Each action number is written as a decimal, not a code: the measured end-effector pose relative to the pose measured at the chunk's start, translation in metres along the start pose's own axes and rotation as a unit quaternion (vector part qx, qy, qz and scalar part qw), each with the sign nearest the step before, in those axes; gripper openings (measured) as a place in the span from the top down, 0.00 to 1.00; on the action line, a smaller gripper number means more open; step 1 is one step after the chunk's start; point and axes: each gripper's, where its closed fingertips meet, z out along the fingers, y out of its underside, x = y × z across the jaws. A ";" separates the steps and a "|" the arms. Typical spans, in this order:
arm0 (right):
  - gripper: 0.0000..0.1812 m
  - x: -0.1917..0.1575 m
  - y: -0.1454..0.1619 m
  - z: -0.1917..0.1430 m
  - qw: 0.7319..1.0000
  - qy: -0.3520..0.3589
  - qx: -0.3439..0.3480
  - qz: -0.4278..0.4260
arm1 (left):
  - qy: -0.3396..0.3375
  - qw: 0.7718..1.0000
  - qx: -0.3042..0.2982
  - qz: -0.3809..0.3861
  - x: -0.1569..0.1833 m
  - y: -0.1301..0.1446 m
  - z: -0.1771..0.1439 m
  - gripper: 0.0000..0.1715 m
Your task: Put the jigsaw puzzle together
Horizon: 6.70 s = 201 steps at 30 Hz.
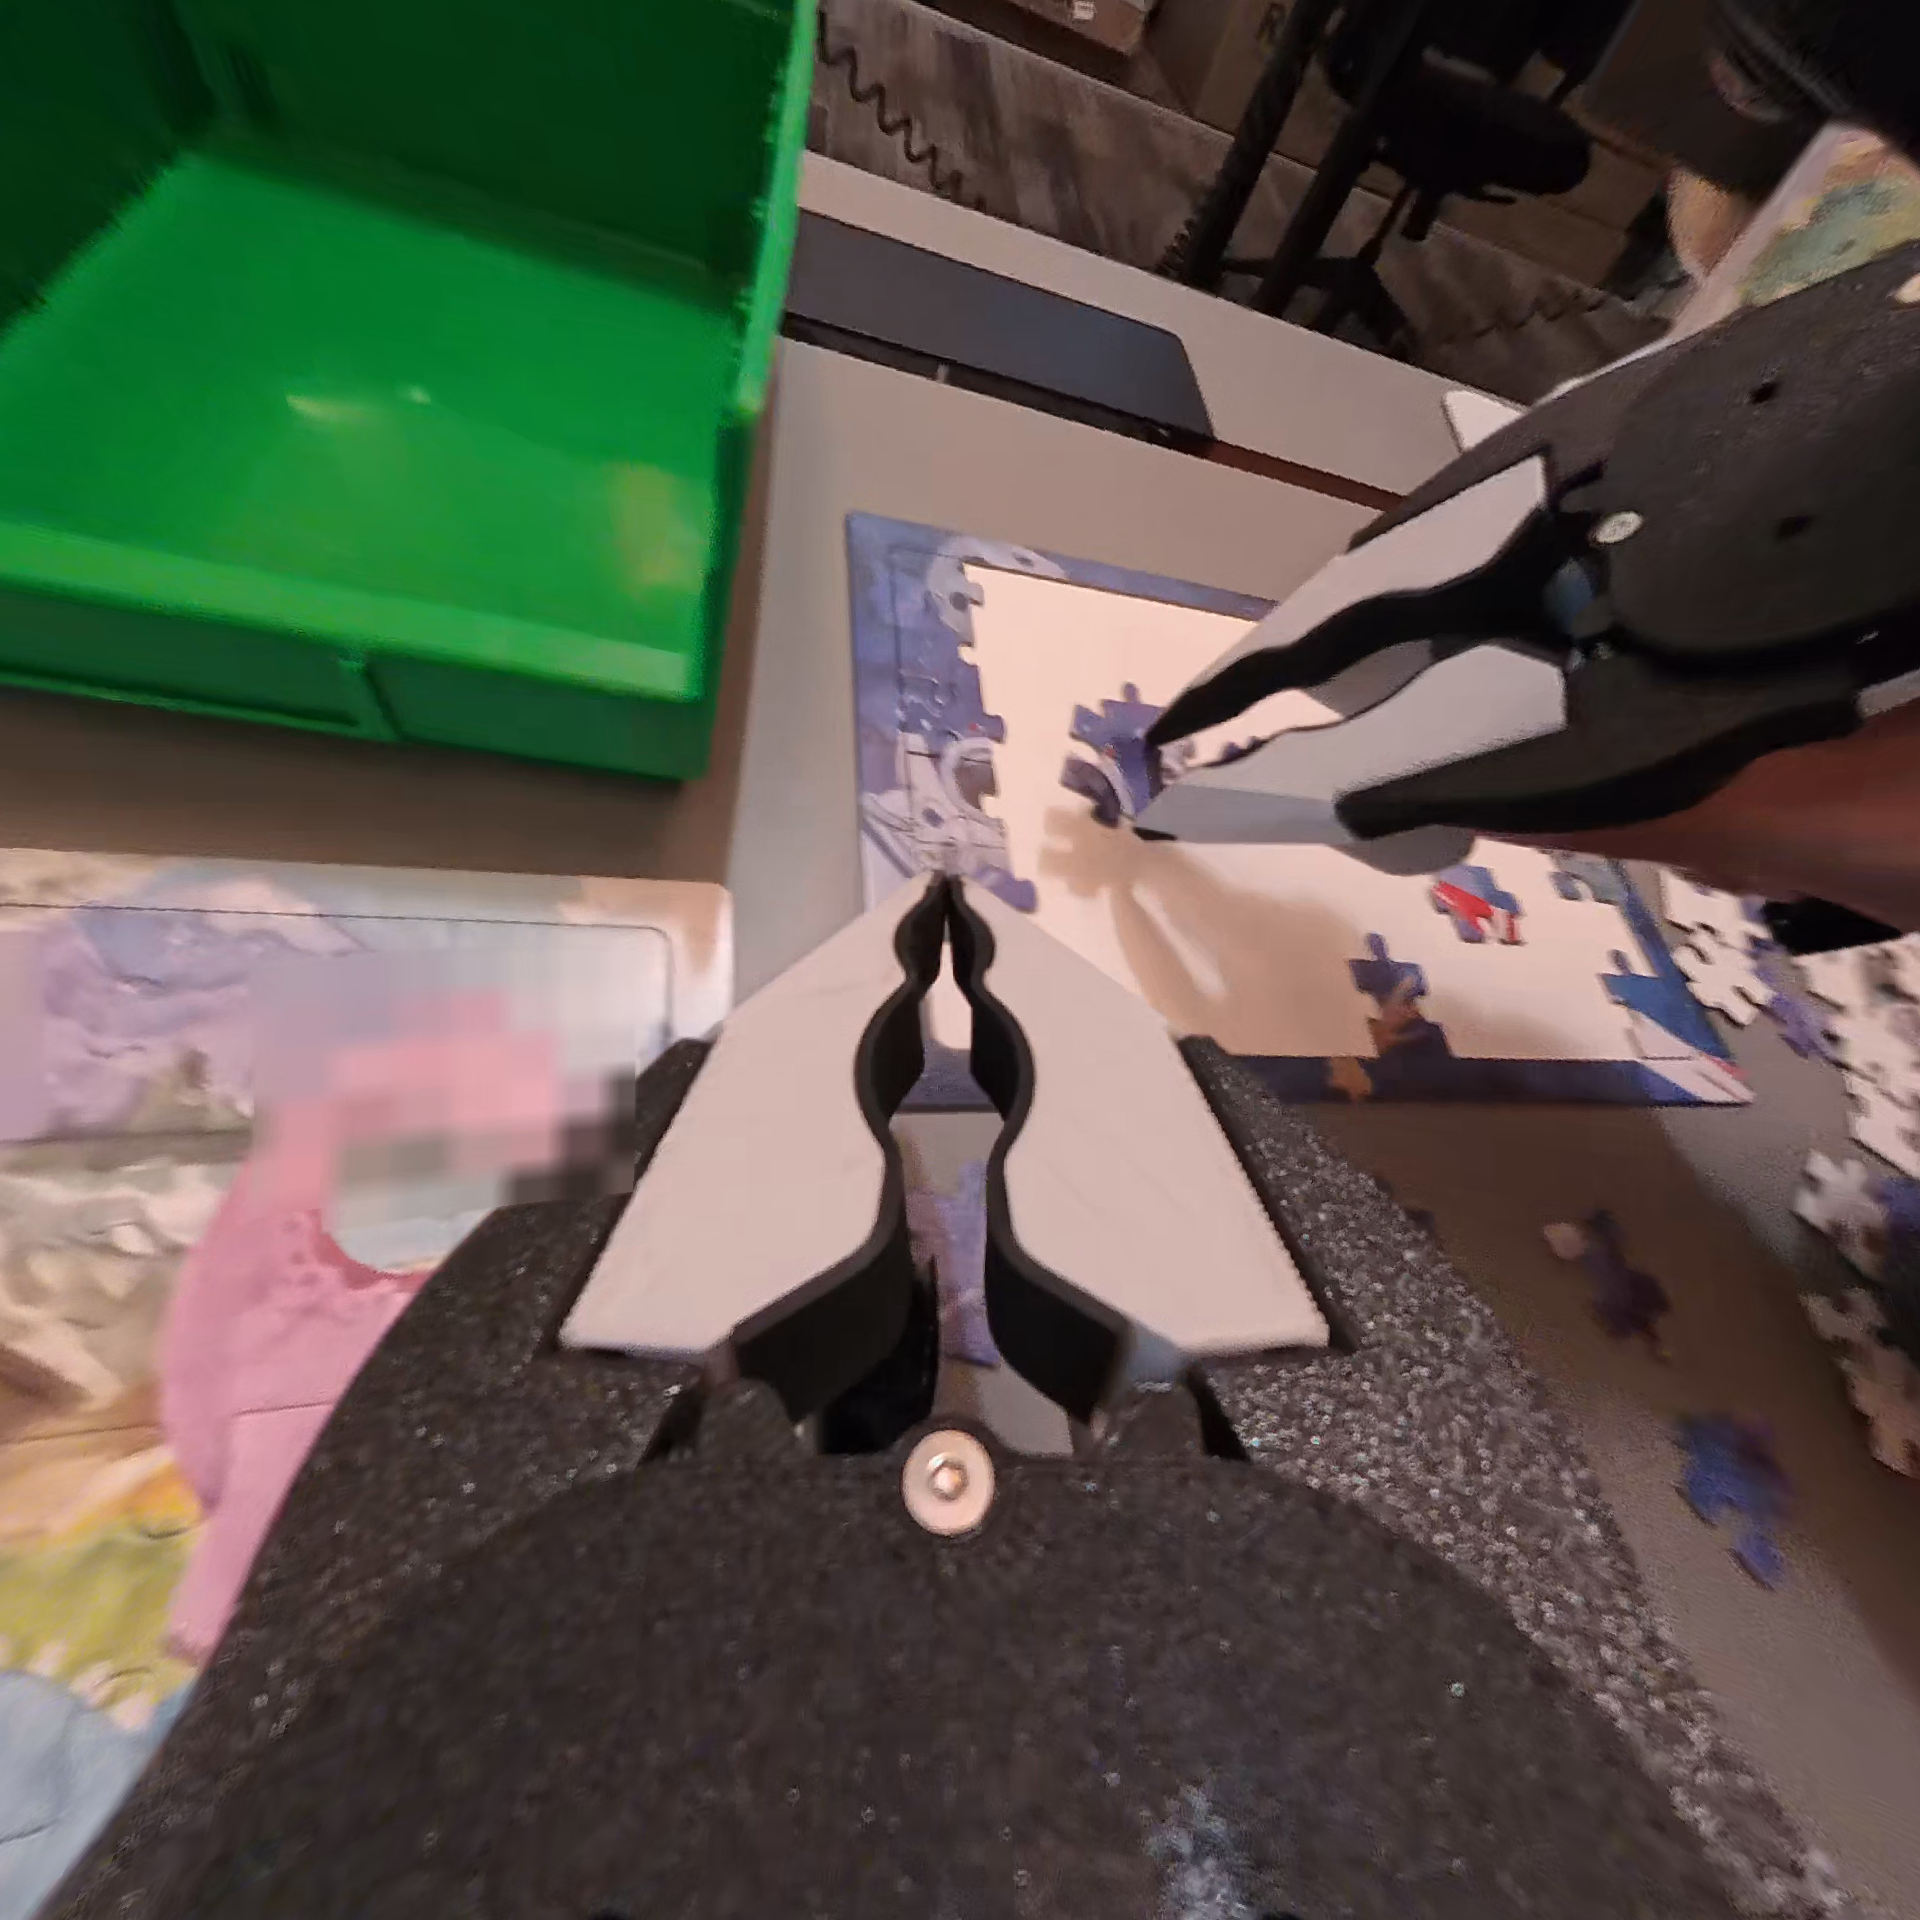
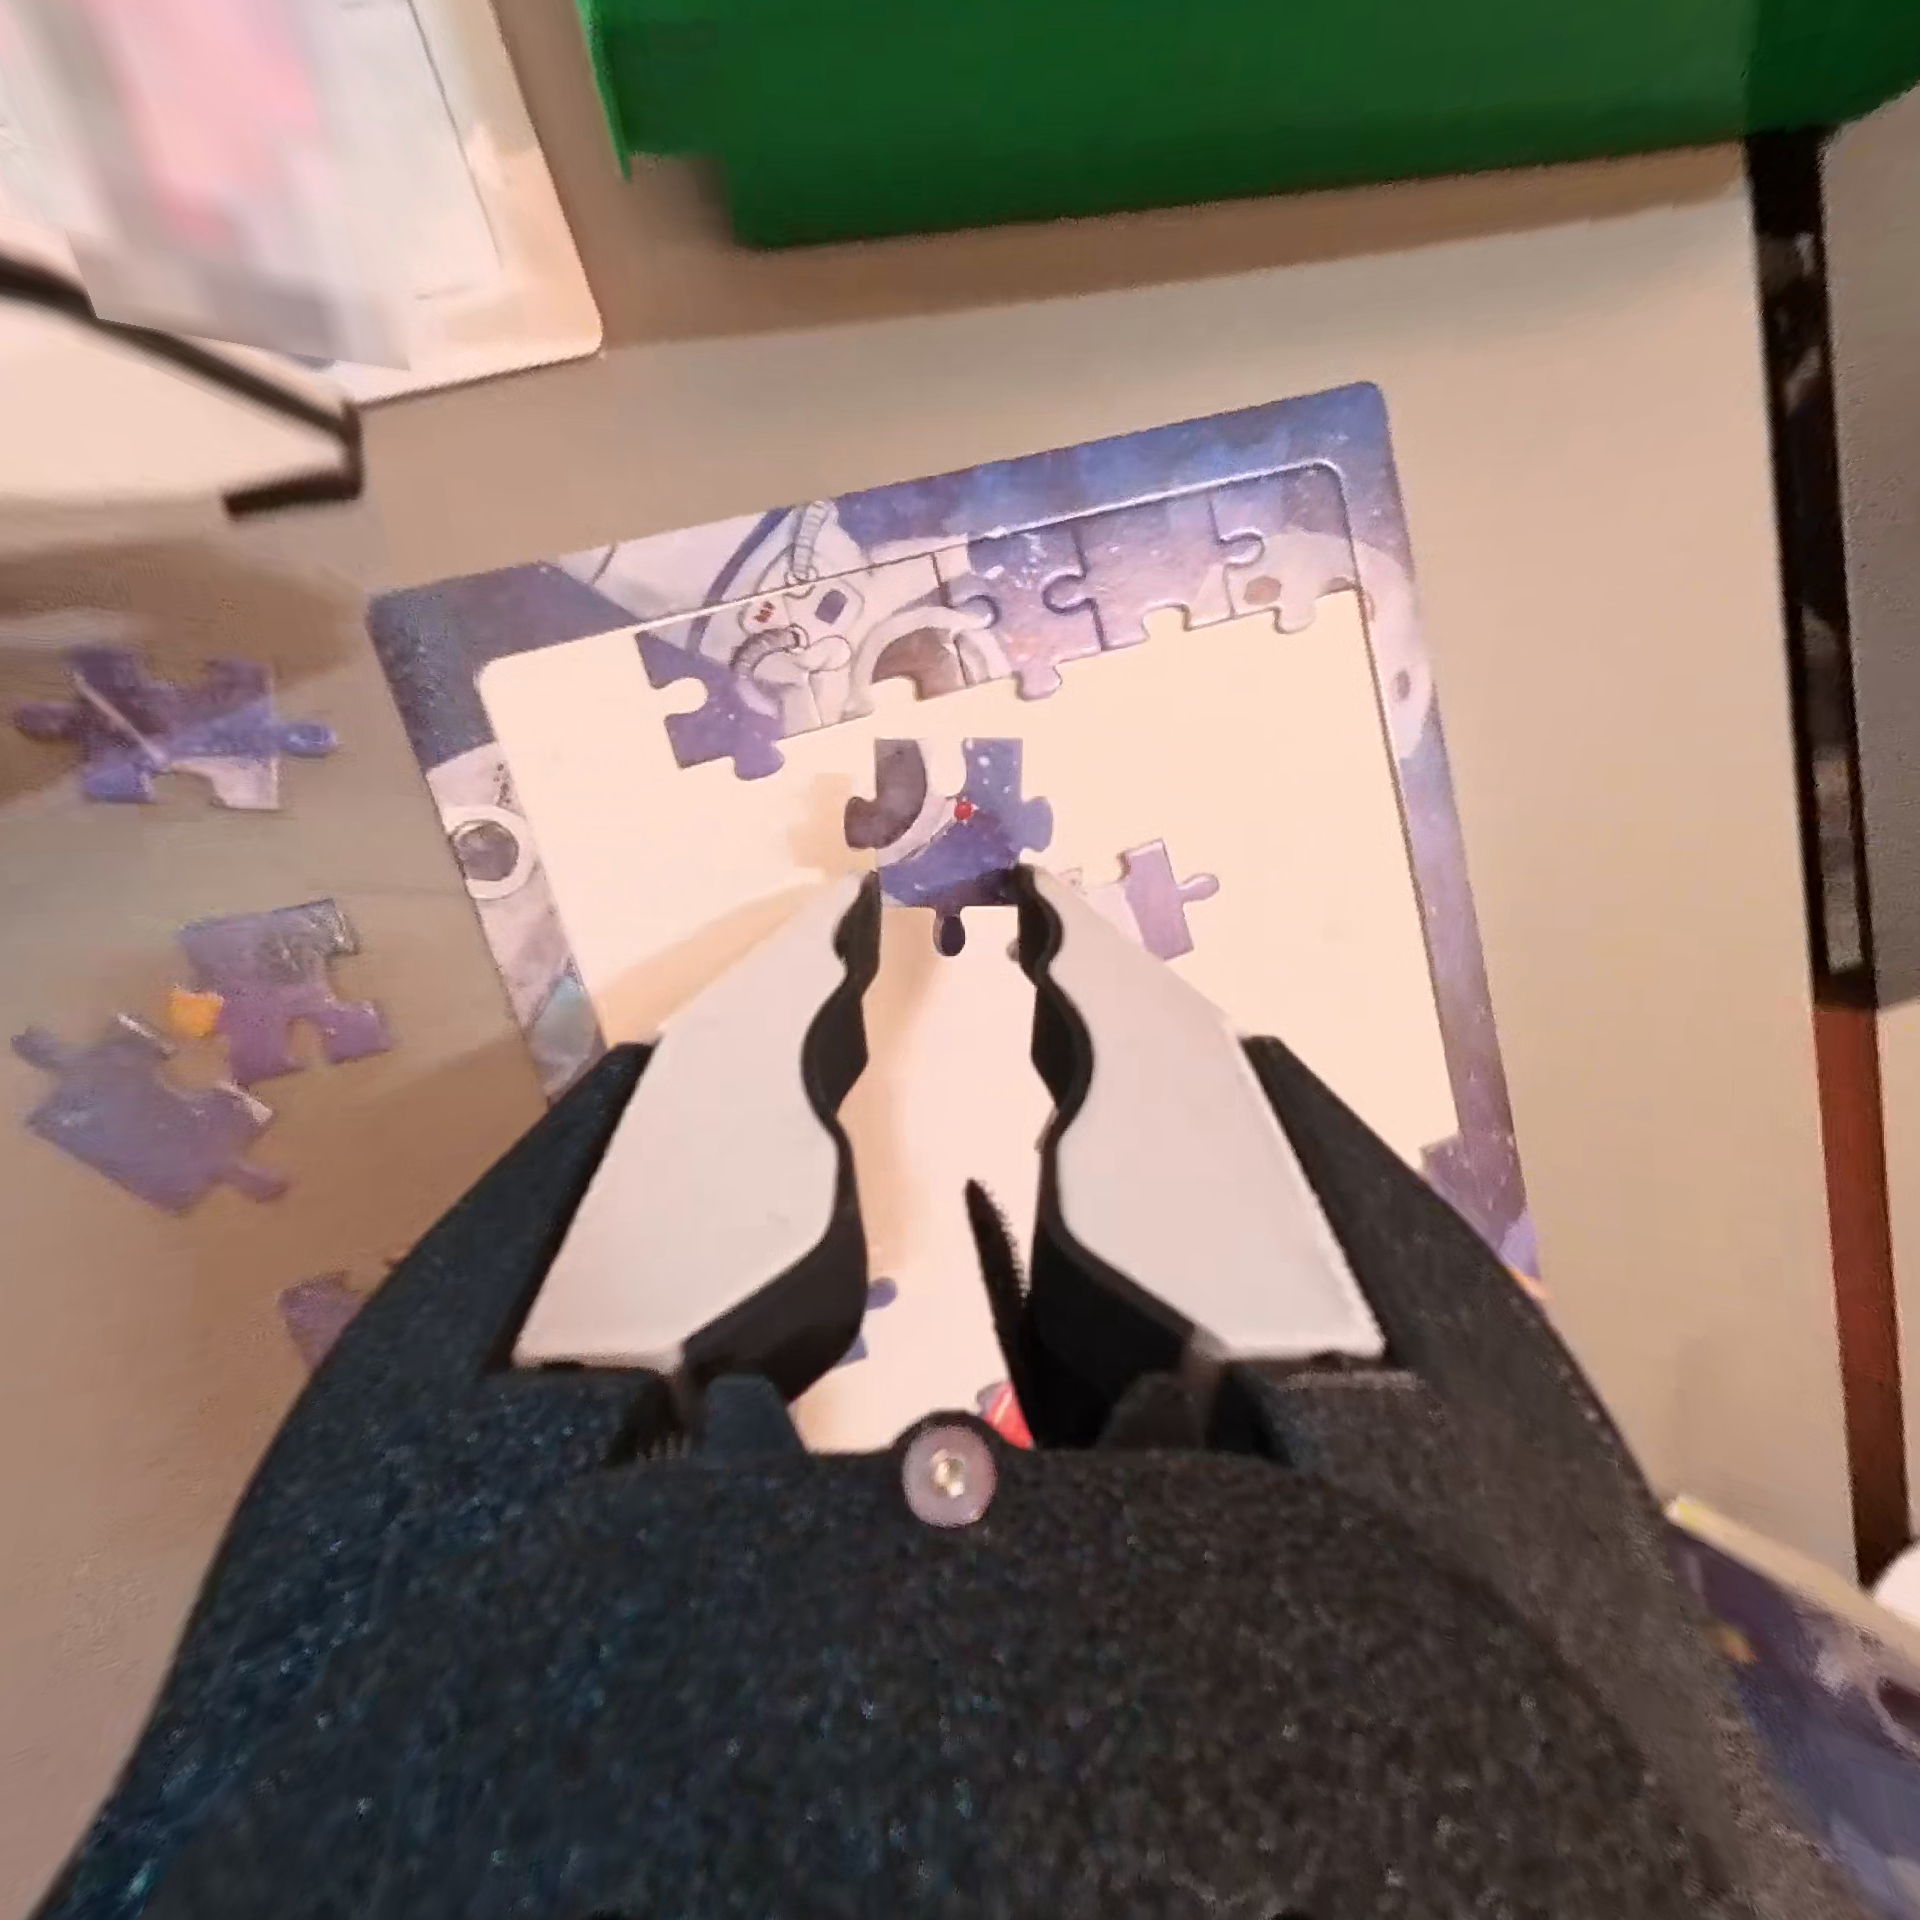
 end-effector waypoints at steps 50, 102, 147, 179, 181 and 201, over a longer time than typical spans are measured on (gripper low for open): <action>0.86 0.016 0.008 0.020 0.983 0.019 -0.037 0.180 | -0.014 0.987 -0.151 0.048 0.003 0.047 0.034 1.00; 0.86 0.018 -0.005 0.026 0.982 -0.085 -0.068 -0.152 | 0.022 0.989 -0.142 0.014 0.005 0.048 0.033 1.00; 0.86 -0.005 0.001 0.008 0.990 -0.052 -0.016 0.129 | 0.022 0.990 -0.140 0.015 0.005 0.048 0.033 1.00; 1.00 -0.003 0.001 0.012 0.990 -0.016 0.014 0.138 | 0.026 0.990 -0.140 0.013 0.006 0.048 0.033 1.00; 1.00 -0.004 0.005 0.013 0.991 -0.012 -0.001 0.135 | 0.027 0.990 -0.140 0.011 0.006 0.048 0.033 1.00; 1.00 -0.005 0.007 0.011 0.988 -0.016 -0.008 0.151 | 0.029 0.990 -0.139 0.009 0.006 0.048 0.033 1.00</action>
